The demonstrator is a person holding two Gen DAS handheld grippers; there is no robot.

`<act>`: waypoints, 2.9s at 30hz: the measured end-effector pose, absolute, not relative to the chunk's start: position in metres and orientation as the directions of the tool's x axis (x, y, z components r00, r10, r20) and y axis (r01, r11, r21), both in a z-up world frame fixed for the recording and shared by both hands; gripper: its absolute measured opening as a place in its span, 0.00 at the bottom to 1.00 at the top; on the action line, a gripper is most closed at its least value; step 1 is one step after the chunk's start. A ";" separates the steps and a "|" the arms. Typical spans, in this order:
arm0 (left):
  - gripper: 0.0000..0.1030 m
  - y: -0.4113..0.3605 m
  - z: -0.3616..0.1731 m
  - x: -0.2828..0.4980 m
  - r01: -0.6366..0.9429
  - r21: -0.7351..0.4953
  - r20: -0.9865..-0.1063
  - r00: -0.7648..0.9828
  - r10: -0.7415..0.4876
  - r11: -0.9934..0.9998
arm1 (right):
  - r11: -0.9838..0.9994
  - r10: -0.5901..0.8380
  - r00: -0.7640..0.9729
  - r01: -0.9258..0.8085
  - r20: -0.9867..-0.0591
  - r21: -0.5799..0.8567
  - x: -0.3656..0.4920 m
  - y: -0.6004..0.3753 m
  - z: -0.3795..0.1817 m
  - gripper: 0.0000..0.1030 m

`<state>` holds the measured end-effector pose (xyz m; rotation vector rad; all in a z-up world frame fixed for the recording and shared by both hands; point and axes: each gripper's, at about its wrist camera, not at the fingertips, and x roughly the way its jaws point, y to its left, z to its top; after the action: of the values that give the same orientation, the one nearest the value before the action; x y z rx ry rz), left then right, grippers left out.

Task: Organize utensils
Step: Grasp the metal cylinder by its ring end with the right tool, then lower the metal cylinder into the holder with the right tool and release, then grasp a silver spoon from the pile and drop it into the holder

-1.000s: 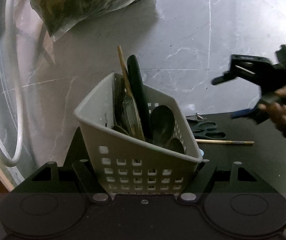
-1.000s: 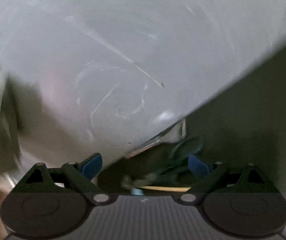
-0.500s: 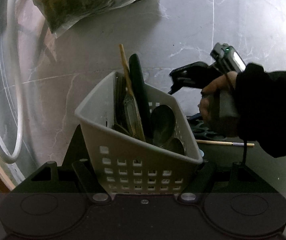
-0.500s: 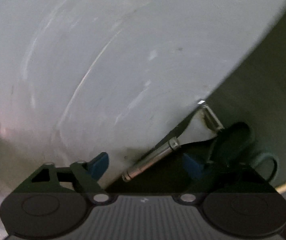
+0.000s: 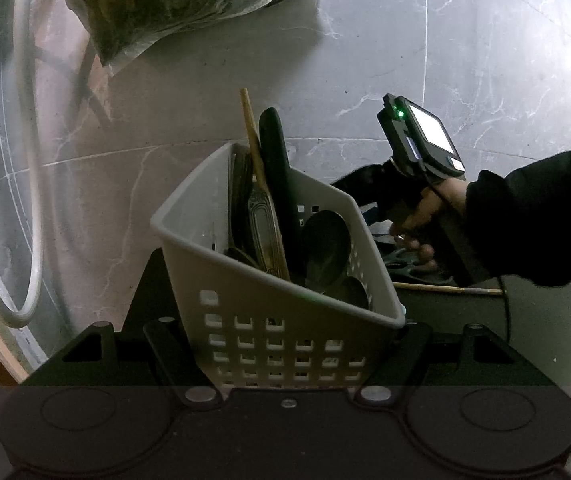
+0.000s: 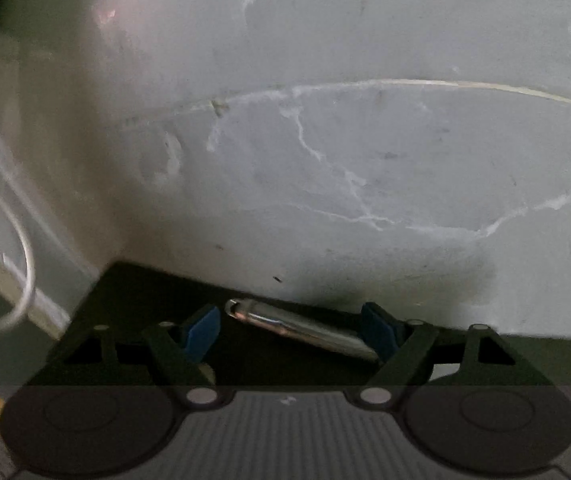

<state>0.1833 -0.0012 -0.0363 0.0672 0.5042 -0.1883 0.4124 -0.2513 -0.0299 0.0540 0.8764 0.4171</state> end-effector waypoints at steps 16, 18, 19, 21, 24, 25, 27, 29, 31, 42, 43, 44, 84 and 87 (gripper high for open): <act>0.75 0.001 -0.037 0.184 0.199 0.010 -0.483 0.859 -0.170 0.980 | 0.773 0.303 0.370 -0.635 -0.878 -0.002 0.405 -0.239 -0.016 0.29; 0.75 0.001 -0.037 0.183 0.197 0.009 -0.480 0.861 -0.168 0.980 | 0.769 0.295 0.377 -0.639 -0.878 -0.015 0.401 -0.232 -0.014 0.19; 0.75 0.001 -0.037 0.183 0.197 0.009 -0.479 0.862 -0.168 0.980 | 0.772 0.292 0.389 -0.635 -0.874 -0.025 0.401 -0.229 -0.016 0.19; 0.75 0.002 -0.038 0.183 0.198 0.008 -0.476 0.863 -0.170 0.980 | 0.794 0.304 0.422 -0.607 -0.854 -0.017 0.390 -0.237 -0.012 0.19; 0.75 0.003 -0.038 0.184 0.203 0.009 -0.475 0.863 -0.175 0.979 | 0.836 0.333 0.516 -0.549 -0.789 -0.006 0.363 -0.260 0.005 0.18; 0.75 0.003 -0.039 0.185 0.205 0.009 -0.473 0.863 -0.177 0.979 | 0.855 0.341 0.550 -0.519 -0.762 0.008 0.351 -0.269 0.011 0.18; 0.75 0.005 -0.039 0.186 0.210 0.009 -0.471 0.863 -0.181 0.978 | 0.886 0.350 0.616 -0.461 -0.706 0.037 0.329 -0.285 0.024 0.18; 0.75 0.005 -0.040 0.187 0.214 0.008 -0.468 0.864 -0.186 0.977 | 0.915 0.350 0.690 -0.398 -0.634 0.072 0.306 -0.298 0.044 0.18; 0.75 0.006 -0.040 0.187 0.222 0.008 -0.466 0.864 -0.193 0.975 | 0.927 0.358 0.766 -0.361 -0.534 0.103 0.280 -0.305 0.068 0.18; 0.74 0.010 -0.041 0.187 0.242 0.010 -0.461 0.862 -0.210 0.970 | 0.761 0.622 0.782 -0.593 -0.035 0.264 0.168 -0.244 0.174 0.19; 0.74 0.010 -0.041 0.187 0.241 0.010 -0.461 0.862 -0.210 0.970 | 0.749 0.644 0.764 -0.621 -0.037 0.230 0.166 -0.232 0.169 0.19; 0.74 0.010 -0.041 0.187 0.241 0.010 -0.461 0.862 -0.209 0.970 | 0.743 0.659 0.751 -0.638 -0.050 0.203 0.163 -0.218 0.161 0.19; 0.74 0.027 -0.036 0.182 0.092 0.017 -0.466 0.882 -0.074 0.996 | 0.895 0.315 0.518 -0.442 -0.795 0.066 0.309 -0.186 -0.017 0.35; 0.74 0.029 -0.036 0.183 0.097 0.017 -0.466 0.881 -0.078 0.995 | 0.903 0.308 0.523 -0.423 -0.795 0.071 0.311 -0.186 -0.018 0.35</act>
<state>0.1831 0.0291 -0.0360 0.0399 0.4833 -0.0914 0.3106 -0.1857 -0.0183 -0.1374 0.9220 0.4391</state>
